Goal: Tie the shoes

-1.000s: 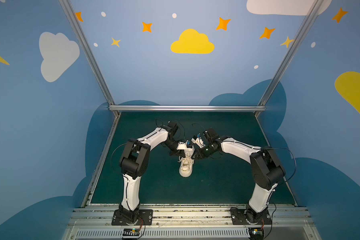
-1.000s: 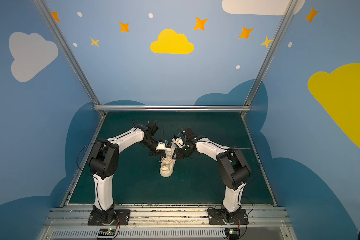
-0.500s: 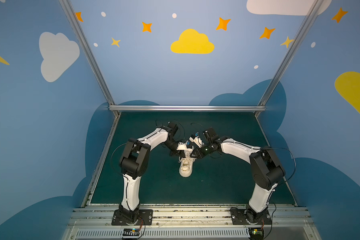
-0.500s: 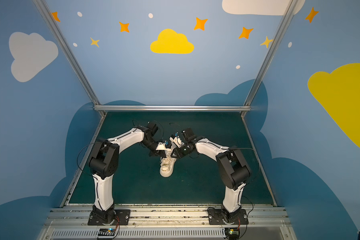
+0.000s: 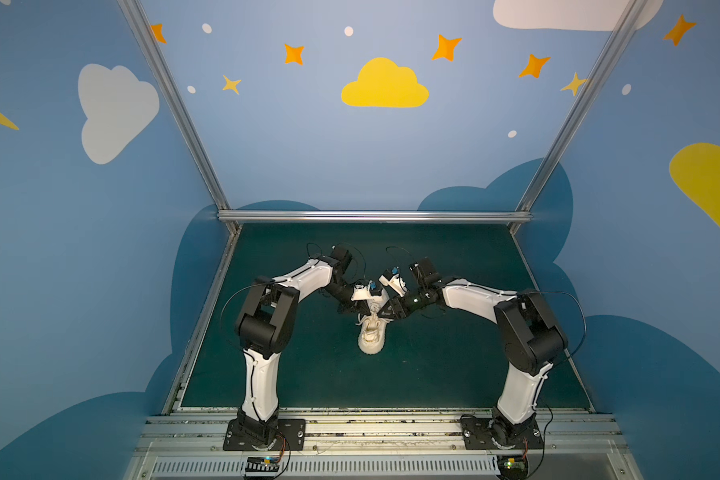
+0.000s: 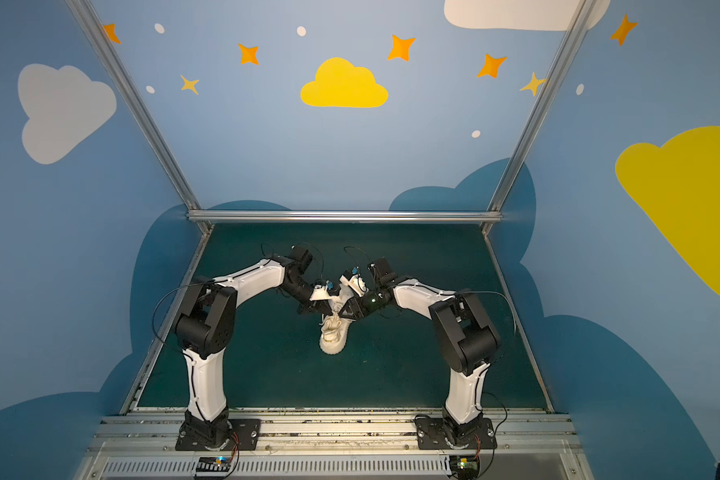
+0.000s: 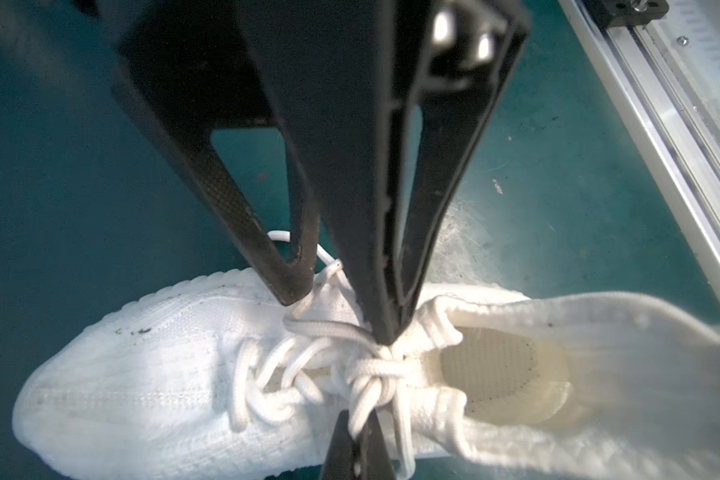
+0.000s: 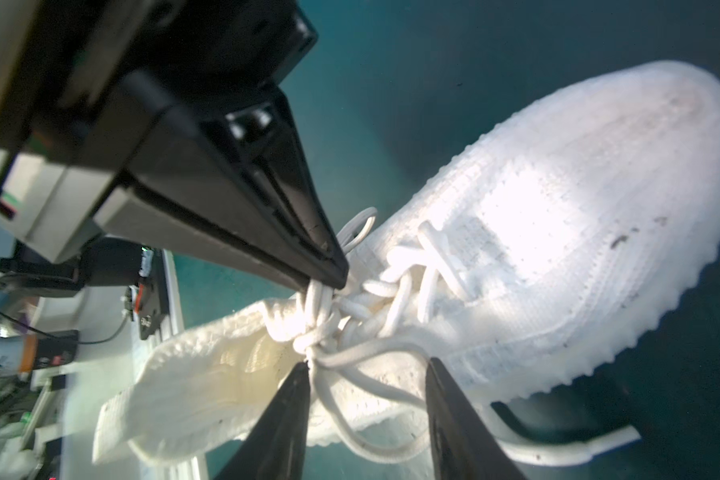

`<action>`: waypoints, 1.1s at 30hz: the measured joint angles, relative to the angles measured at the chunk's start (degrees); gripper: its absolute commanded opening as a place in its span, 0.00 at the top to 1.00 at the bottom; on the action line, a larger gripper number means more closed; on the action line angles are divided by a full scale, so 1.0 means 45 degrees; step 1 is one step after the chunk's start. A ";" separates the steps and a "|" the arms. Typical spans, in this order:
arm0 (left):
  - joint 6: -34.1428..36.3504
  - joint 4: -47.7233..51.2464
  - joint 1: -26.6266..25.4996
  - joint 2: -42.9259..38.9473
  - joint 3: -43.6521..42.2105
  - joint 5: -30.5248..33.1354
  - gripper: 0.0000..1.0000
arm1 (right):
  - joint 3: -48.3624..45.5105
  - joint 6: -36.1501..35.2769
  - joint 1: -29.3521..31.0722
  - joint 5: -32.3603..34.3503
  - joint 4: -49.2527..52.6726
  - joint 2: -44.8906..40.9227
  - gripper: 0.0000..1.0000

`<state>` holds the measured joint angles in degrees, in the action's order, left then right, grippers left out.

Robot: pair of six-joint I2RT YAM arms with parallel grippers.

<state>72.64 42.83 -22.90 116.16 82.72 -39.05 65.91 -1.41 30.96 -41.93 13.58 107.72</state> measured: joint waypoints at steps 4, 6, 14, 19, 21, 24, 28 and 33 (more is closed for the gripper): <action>-0.0078 -0.0228 0.0005 -0.0102 -0.0155 -0.0053 0.97 | 0.0005 0.0325 -0.0112 -0.0534 -0.0253 0.0389 0.57; -0.0112 -0.0296 0.0005 -0.0102 -0.0160 -0.0063 0.97 | 0.0005 0.0384 -0.0112 -0.0695 -0.0325 0.0442 0.56; -0.0204 -0.0408 0.0005 -0.0151 -0.0170 -0.0097 0.97 | 0.0078 0.1112 -0.0112 -0.1583 -0.1059 0.0563 0.54; -0.0209 -0.0447 0.0005 -0.0151 -0.0194 -0.0097 0.97 | 0.0214 0.1428 -0.0112 -0.1855 -0.1171 0.0792 0.66; -0.0214 -0.0457 0.0005 -0.0151 -0.0194 -0.0097 0.97 | 0.0325 0.1525 -0.0136 -0.1909 -0.1166 0.0845 0.71; -0.0219 -0.0486 0.0005 -0.0151 -0.0194 -0.0097 0.97 | 0.0364 0.1632 -0.0136 -0.1953 -0.1185 0.0845 0.79; -0.0223 -0.0500 0.0005 -0.0160 -0.0199 -0.0092 0.97 | 0.0364 0.1787 -0.0185 -0.2045 -0.1205 0.0845 0.90; -0.0214 -0.0505 0.0019 -0.0267 -0.0272 -0.0083 0.97 | 0.0359 0.2040 -0.0243 -0.2176 -0.1224 0.0840 0.92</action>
<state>71.68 40.56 -22.81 114.96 81.49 -39.42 67.53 7.77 29.87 -51.72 8.08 111.50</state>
